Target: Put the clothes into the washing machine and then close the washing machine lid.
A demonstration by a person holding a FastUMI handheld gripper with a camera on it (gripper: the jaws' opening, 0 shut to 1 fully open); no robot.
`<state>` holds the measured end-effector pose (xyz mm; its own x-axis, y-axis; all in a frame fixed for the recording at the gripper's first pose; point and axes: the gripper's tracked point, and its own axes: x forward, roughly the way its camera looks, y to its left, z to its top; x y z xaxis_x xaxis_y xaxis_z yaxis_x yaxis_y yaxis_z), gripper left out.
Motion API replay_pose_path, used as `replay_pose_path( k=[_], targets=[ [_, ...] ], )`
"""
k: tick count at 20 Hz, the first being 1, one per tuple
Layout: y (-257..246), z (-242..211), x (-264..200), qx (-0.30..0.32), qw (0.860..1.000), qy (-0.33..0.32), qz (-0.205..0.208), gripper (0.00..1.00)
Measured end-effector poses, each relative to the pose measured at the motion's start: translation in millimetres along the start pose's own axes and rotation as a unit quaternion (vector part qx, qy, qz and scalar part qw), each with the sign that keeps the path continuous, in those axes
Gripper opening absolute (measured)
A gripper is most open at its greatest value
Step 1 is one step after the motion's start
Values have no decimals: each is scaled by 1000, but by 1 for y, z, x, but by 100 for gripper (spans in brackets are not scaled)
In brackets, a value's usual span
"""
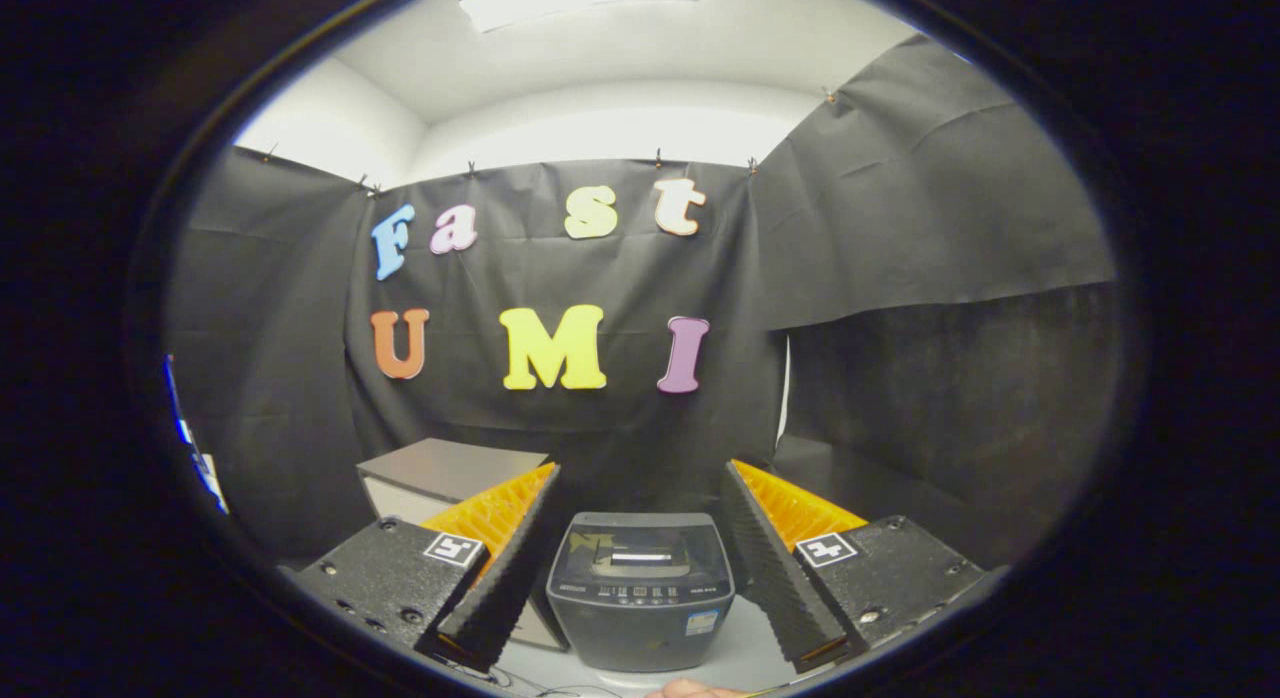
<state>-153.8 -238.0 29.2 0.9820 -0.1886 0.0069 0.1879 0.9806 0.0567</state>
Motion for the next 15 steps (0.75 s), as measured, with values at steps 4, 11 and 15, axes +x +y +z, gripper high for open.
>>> replay_pose_path(
  k=[4,11,15],
  targets=[
    [-5,-11,-46,12,999,16,35,99],
    [9,6,-86,9,999,-3,52,99],
    [35,15,-90,2,999,-15,44,99]
  ],
)
